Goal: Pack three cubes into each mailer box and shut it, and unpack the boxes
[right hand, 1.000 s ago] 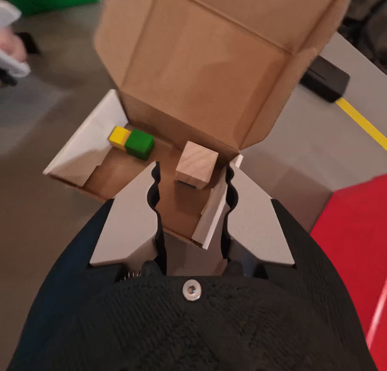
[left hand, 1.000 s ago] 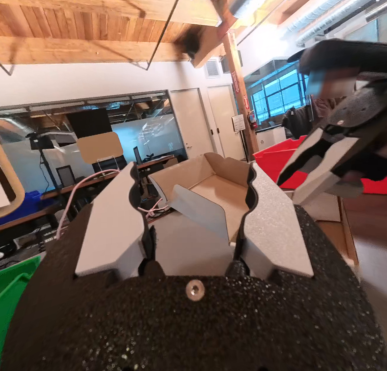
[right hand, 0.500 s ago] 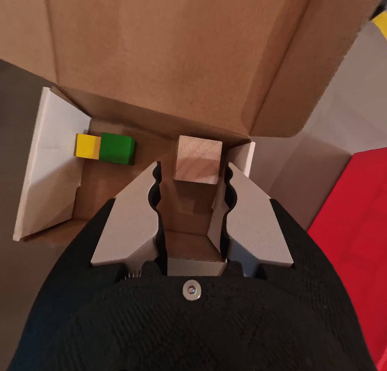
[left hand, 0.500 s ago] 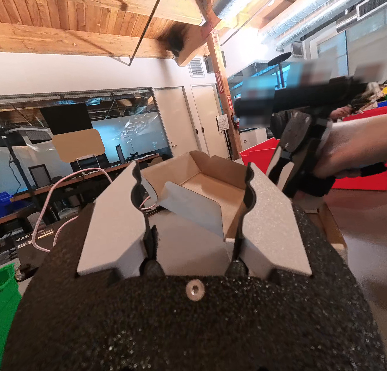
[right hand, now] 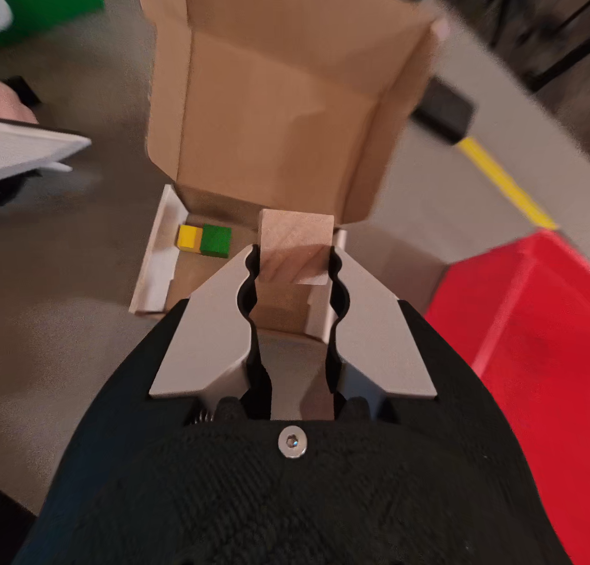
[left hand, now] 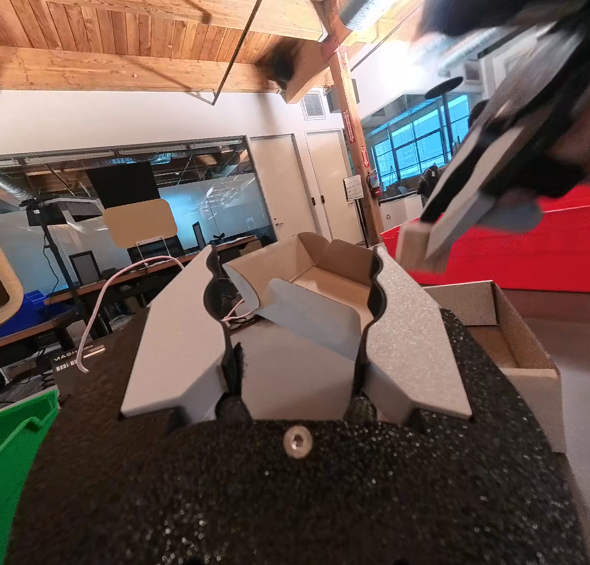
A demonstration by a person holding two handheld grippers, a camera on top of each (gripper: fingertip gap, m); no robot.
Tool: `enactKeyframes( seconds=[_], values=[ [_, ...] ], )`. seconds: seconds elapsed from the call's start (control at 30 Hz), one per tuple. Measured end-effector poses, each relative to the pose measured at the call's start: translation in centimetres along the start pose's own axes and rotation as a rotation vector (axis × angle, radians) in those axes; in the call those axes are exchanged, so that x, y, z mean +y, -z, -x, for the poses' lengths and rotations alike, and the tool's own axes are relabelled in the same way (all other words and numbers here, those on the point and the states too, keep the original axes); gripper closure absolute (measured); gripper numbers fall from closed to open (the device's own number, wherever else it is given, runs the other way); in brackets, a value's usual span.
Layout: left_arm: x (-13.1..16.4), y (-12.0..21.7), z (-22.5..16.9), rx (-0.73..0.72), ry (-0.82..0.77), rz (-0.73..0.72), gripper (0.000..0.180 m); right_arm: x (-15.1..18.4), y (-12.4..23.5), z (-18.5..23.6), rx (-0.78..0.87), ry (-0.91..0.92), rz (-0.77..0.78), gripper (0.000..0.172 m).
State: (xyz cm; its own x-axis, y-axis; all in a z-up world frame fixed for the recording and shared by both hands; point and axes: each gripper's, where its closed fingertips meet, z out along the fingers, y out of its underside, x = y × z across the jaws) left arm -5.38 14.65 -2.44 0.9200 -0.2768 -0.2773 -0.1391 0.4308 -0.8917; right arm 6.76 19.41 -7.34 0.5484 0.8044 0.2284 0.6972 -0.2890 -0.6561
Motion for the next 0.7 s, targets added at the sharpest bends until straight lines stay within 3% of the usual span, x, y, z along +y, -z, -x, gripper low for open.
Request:
enactKeyframes(
  seconds=[0.03, 0.13, 0.27, 0.4, 0.5, 0.7],
  values=[
    [0.0, 0.0, 0.1, -0.004, 0.001, 0.001, 0.088, -0.3, 2.4, -1.0, 0.050, -0.002, -0.052, 0.129],
    [0.2, 0.0, 0.1, -0.008, 0.003, 0.005, 0.088, 1.2, 9.2, -6.8, 0.238, -0.104, -0.137, 0.129],
    [0.3, 0.0, 0.2, -0.012, -0.013, 0.009, 0.090, 9.8, 13.3, -15.4, 0.427, -0.301, 0.035, 0.129],
    [0.8, -0.1, 0.1, -0.008, -0.018, 0.025, 0.092, 18.9, 11.9, -19.6, 0.407, -0.471, 0.252, 0.129],
    [1.1, -0.3, -0.1, 0.000, -0.020, 0.033, 0.094, 23.7, 10.2, -20.4, 0.367, -0.552, 0.383, 0.129],
    [1.5, -0.5, -1.0, 0.030, -0.037, 0.045, 0.095, 26.4, 8.2, -20.0, 0.303, -0.567, 0.483, 0.129]
  ],
)
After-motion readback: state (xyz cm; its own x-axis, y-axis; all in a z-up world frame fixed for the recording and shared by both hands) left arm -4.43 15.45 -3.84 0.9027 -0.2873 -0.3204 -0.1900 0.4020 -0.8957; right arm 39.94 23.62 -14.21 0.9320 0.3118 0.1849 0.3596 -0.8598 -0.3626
